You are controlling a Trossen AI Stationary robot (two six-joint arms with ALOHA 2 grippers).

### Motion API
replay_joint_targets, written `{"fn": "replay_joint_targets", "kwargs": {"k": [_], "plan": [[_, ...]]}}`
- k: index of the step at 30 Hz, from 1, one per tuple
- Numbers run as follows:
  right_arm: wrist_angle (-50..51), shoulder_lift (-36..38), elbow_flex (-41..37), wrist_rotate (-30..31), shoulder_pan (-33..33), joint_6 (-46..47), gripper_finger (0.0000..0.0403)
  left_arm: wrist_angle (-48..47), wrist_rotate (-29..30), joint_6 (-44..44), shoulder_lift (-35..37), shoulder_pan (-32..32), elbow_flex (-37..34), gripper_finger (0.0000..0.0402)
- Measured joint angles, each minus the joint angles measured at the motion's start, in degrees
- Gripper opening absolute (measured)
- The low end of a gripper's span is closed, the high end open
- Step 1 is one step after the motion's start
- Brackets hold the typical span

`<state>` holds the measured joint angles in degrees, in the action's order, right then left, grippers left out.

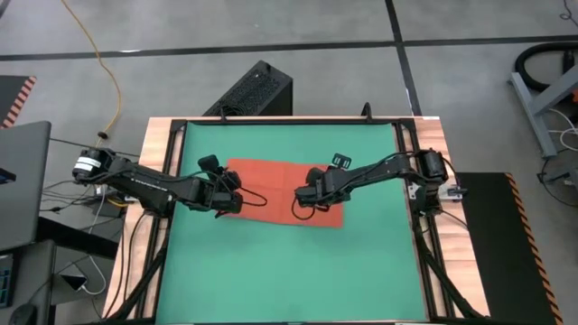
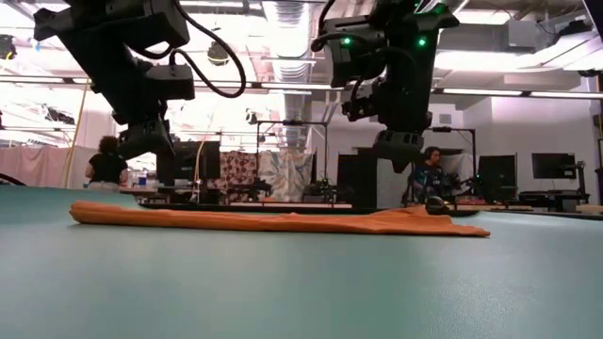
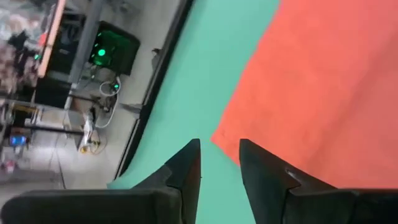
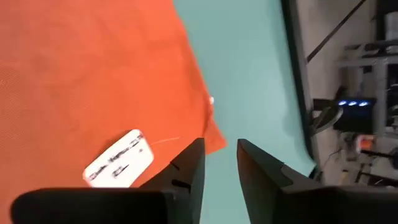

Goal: Roll towel into tight, uniform cylinder
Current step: Roll the orange table napkin

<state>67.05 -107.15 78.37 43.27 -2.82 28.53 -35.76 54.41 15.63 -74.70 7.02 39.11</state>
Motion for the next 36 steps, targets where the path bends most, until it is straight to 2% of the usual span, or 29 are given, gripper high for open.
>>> {"fn": "replay_joint_targets", "kwargs": {"k": [2, 5, 10, 15, 18, 23, 31, 36], "plan": [[-0.3, 0.8, 0.0, 1.8, -1.0, -0.4, 0.0127, 0.0, -0.6, 0.4, 0.4, 0.7, 0.5, 0.0104], [-3.6, 3.6, 0.0, 3.2, -3.9, -2.3, 0.0137, 1.9, -4.9, -0.9, 3.0, 3.6, 1.9, 0.0104], [-13.5, 10.8, -2.0, 3.4, -11.7, -7.5, 0.0142, 9.8, -8.5, -4.1, 11.2, 12.2, 2.0, 0.0103], [-31.4, 19.1, -12.3, 3.3, -20.1, -9.7, 0.0141, 23.2, -11.0, -9.2, 19.3, 21.8, -1.2, 0.0103], [-42.9, 22.2, -19.3, 3.8, -23.4, -8.8, 0.0139, 31.2, -9.3, -9.2, 20.7, 25.0, -3.8, 0.0103], [-53.4, 22.1, -28.1, 5.2, -24.0, -3.2, 0.012, 37.4, -5.5, -4.1, 16.7, 25.3, -8.5, 0.0103], [-53.4, 21.6, -36.0, 6.4, -23.0, 10.4, 0.0103, 36.3, 0.1, 7.6, 5.3, 24.4, -10.4, 0.0103], [-53.9, 21.6, -37.0, 6.1, -24.5, 13.1, 0.009, 31.4, -1.8, 15.6, 0.5, 22.9, -10.4, 0.0084]]}}
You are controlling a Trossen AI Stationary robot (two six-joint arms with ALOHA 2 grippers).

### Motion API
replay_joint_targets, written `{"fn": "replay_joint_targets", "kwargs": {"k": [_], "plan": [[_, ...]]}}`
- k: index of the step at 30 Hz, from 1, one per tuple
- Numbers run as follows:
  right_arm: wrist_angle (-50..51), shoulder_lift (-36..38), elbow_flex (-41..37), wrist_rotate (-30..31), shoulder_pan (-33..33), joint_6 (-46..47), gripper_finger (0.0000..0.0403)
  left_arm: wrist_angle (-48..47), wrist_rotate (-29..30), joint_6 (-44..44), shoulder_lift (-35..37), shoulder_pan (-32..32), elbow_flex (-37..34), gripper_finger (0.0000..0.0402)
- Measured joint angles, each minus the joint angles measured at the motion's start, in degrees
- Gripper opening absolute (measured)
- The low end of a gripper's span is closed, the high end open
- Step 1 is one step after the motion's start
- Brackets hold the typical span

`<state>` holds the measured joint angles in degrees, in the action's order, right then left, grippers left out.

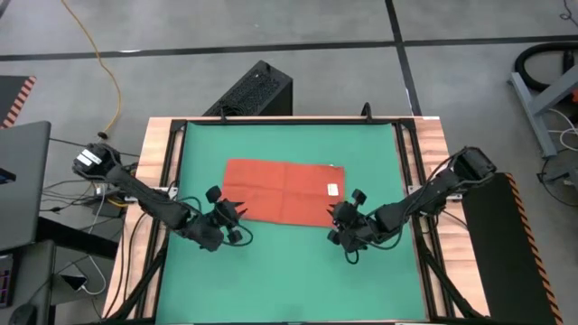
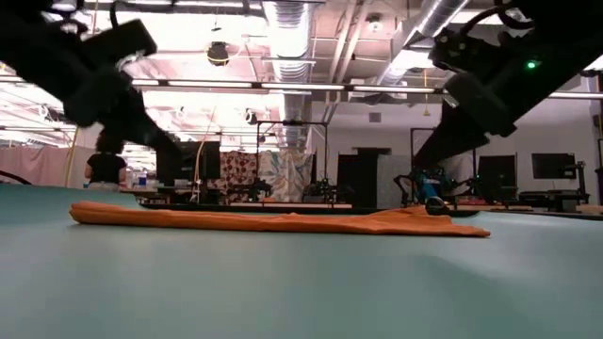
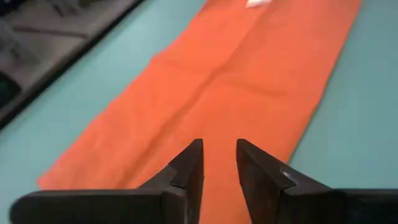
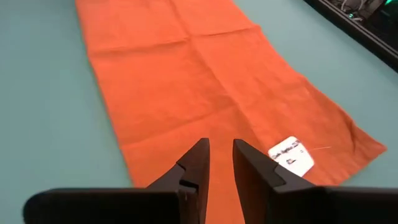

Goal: Roll towel into tight, uniform cylinder
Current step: Roll the orange table napkin

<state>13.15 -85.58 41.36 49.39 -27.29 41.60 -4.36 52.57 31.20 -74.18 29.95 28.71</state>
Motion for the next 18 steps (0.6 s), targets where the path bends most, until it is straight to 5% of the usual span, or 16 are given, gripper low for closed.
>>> {"fn": "replay_joint_targets", "kwargs": {"k": [7, 18], "plan": [[-0.2, 0.0, -0.1, 0.0, -1.4, 0.6, 0.0078, -2.8, -1.5, 7.8, -2.4, 0.2, 0.0, 0.0008], [-0.2, 0.0, -2.8, -0.1, -1.2, 7.1, 0.0074, -13.9, -1.9, 24.5, -2.4, 3.9, 0.0, 0.0]]}}
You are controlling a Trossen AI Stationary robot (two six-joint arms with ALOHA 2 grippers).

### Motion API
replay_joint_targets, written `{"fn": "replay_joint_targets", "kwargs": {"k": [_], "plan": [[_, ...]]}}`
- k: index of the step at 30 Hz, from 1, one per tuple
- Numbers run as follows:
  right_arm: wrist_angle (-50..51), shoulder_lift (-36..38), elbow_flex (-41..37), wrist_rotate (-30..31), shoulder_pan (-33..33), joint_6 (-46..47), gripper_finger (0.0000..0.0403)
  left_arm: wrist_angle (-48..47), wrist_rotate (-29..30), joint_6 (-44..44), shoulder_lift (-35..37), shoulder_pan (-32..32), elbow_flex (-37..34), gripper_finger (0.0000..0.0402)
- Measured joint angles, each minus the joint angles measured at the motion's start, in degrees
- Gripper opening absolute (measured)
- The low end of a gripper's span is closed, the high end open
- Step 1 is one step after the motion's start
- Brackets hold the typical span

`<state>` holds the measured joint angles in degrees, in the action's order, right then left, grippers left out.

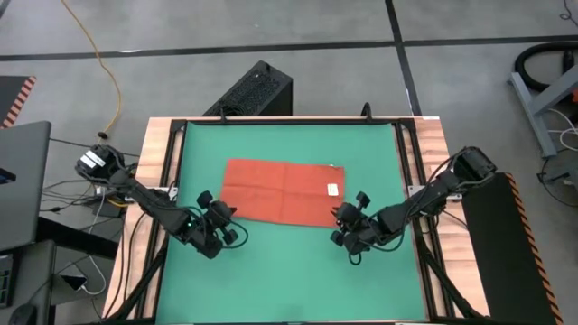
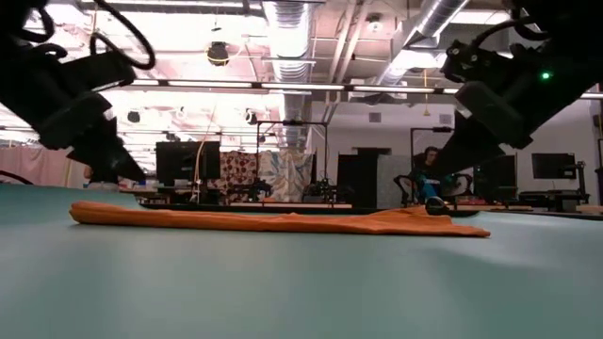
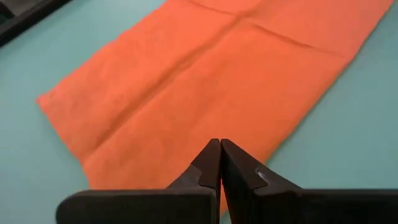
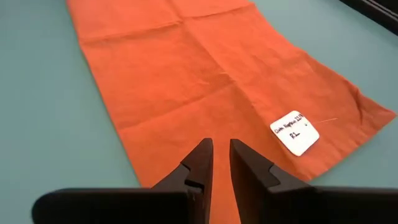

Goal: Roll towel into tight, uniform cylinder
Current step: Roll the orange table napkin

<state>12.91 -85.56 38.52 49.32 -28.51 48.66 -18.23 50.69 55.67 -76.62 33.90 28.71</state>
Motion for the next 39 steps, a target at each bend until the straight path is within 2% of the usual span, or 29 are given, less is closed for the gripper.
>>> {"fn": "replay_joint_targets", "kwargs": {"k": [7, 18, 28, 35, 39], "plan": [[-0.3, 0.0, -0.1, -0.1, 0.1, 0.0, 0.0056, -0.4, -1.3, 3.3, -1.5, 1.4, 0.0, 0.0], [-0.4, 0.0, -0.1, -1.4, 0.2, 1.4, 0.0007, 1.9, -4.6, 6.1, -9.4, 1.4, 0.0, 0.0], [0.6, 0.0, -0.1, -1.6, 1.7, 4.8, 0.0006, 5.2, -6.4, 6.2, -9.7, 1.4, 0.0, 0.0], [7.9, 0.0, -0.1, -1.7, 3.4, 14.5, 0.0006, 9.2, -7.9, 2.0, -9.7, 1.4, 0.0, 0.0], [4.2, 0.0, -0.1, -2.1, 4.4, 12.6, 0.0005, 9.2, -7.3, 2.0, -9.7, 1.4, 0.0, 0.0]]}}
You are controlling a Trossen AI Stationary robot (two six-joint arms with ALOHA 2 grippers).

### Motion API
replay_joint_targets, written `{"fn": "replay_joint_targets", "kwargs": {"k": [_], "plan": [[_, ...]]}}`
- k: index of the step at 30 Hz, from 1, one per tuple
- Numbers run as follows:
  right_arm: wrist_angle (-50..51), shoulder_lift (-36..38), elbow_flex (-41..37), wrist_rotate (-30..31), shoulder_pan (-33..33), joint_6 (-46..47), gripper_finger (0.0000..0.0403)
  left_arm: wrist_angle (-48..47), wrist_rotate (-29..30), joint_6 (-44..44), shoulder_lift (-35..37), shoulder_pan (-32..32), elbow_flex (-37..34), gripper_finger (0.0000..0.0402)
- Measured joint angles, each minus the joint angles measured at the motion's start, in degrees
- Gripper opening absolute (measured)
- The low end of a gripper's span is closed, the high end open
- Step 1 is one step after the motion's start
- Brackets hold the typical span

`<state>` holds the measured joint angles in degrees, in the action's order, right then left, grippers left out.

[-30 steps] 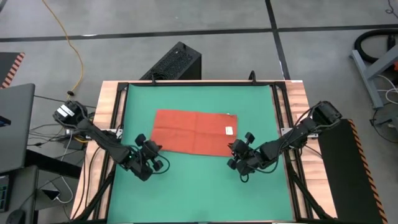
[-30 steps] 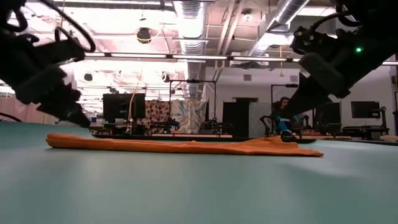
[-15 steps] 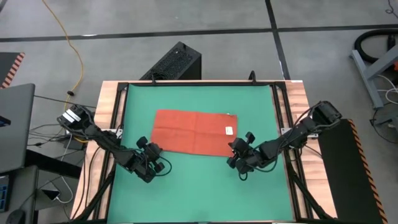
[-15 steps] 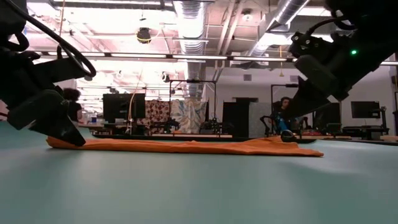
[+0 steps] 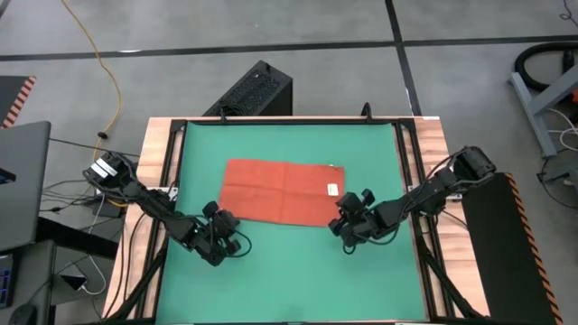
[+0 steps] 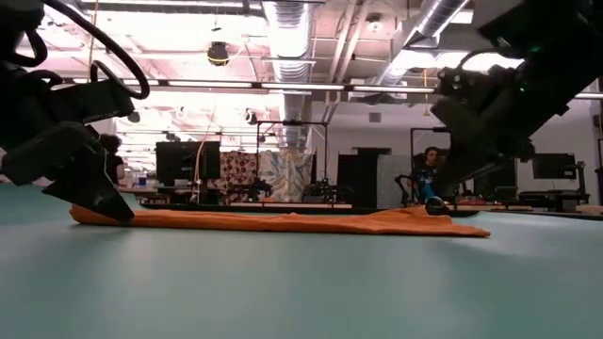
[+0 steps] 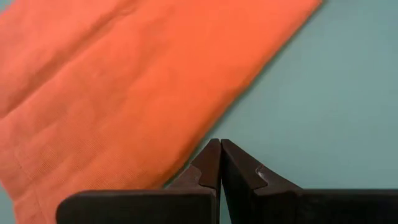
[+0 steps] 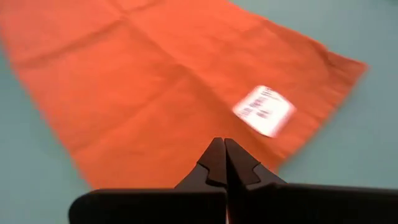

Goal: Roll towel into tight, uniform cylinder
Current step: Roll the orange table napkin

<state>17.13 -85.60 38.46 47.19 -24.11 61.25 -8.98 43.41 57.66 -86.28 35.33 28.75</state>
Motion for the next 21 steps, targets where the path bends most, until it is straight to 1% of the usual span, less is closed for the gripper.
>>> {"fn": "replay_joint_targets", "kwargs": {"k": [5, 8, 10, 12, 14, 15, 18, 21], "plan": [[-11.6, 0.0, 0.0, -3.0, 0.0, -10.2, 0.0005, 1.5, 3.2, -1.7, 0.1, 0.0, 0.3, 0.0], [-16.3, -0.1, 0.0, -3.7, 0.0, -12.5, 0.0005, 1.4, 4.9, -4.7, 0.2, 0.0, 2.0, 0.0], [-20.8, -1.6, 0.0, -3.6, 0.2, -14.3, 0.0005, 1.3, 5.9, -7.2, 0.2, 0.0, 3.6, 0.0], [-26.9, -4.5, 0.0, -4.1, 0.5, -17.2, 0.0005, 1.0, 6.8, -9.7, 0.2, 0.0, 5.5, 0.0], [-34.4, -9.0, 0.9, -5.7, 1.2, -20.3, 0.0005, -0.2, 7.0, -12.0, 0.2, 0.0, 7.4, 0.0], [-36.5, -11.4, 1.9, -6.5, 1.4, -22.1, 0.0005, -1.5, 7.1, -12.8, 0.2, 0.0, 8.4, 0.0], [-38.8, -17.8, 7.2, -6.6, 1.8, -27.3, 0.0005, -6.3, 7.2, -13.1, 0.2, 0.0, 11.2, 0.0], [-38.9, -22.7, 13.9, -6.6, 2.6, -32.7, 0.0005, -14.1, 6.4, -11.8, 0.9, 0.1, 14.4, 0.0]]}}
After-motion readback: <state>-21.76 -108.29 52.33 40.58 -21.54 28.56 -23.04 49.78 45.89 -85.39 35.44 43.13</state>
